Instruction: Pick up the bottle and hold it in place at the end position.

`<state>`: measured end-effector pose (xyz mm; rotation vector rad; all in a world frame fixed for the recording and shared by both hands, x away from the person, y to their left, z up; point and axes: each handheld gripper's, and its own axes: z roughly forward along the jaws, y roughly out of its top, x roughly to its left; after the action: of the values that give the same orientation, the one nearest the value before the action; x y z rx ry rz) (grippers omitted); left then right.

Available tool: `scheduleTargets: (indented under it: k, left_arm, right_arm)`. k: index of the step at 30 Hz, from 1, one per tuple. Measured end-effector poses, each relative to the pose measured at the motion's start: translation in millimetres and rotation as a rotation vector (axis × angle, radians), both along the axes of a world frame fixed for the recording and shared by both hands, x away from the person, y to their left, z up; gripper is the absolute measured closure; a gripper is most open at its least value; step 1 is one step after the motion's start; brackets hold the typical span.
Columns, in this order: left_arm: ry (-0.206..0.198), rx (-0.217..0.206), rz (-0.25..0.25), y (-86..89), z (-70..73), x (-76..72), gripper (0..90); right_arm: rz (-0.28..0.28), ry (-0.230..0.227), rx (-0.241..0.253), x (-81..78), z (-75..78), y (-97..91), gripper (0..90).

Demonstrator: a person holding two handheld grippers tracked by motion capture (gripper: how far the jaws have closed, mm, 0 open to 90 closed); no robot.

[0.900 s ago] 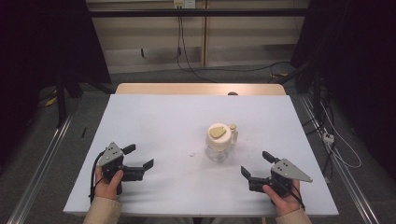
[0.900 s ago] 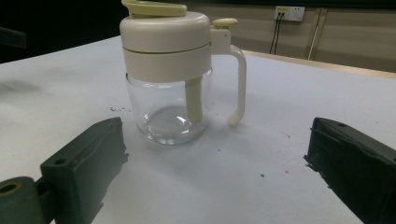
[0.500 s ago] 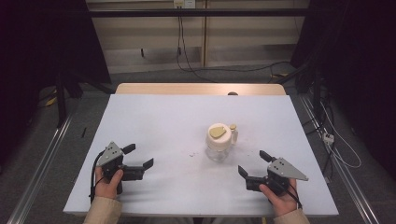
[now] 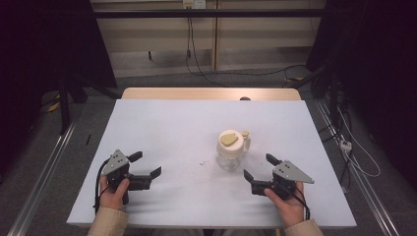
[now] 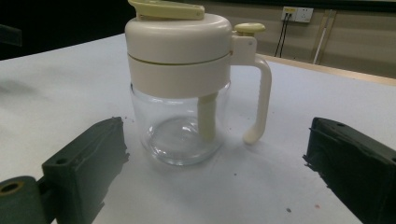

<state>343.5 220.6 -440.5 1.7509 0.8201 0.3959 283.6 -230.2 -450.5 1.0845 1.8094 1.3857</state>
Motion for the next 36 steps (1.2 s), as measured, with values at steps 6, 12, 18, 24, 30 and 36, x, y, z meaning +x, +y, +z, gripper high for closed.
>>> scheduleTargets:
  k: [6, 12, 18, 24, 30, 36]
  left_arm:
    - [-0.003, 0.006, -0.002, -1.0, -0.8, 0.3, 3.2]
    - [-0.001, 0.015, -0.005, -1.3, -1.0, 0.3, 3.2]
    - [-0.003, 0.011, -0.003, -1.3, -0.8, 0.2, 3.2]
    - [-0.003, 0.017, -0.010, -1.2, -1.1, 0.6, 3.2]
    - [-0.002, 0.015, -0.012, -1.8, -1.2, 0.5, 3.2]
    - [0.000, 0.015, -0.011, -1.5, -1.2, 0.4, 3.2]
  right_arm:
    - [0.011, 0.001, 0.006, 5.1, 1.1, 5.8, 4.4]
    - [0.018, 0.009, 0.016, 7.7, 1.6, 9.6, 4.2]
    - [0.014, 0.011, 0.031, 14.8, 1.9, 14.4, 4.2]
    - [0.017, 0.015, 0.031, 18.9, 1.8, 19.7, 4.3]
    - [0.025, 0.020, 0.028, 23.1, 0.7, 26.1, 4.4]
    - [0.027, 0.022, 0.039, 27.2, 0.9, 31.4, 4.6]
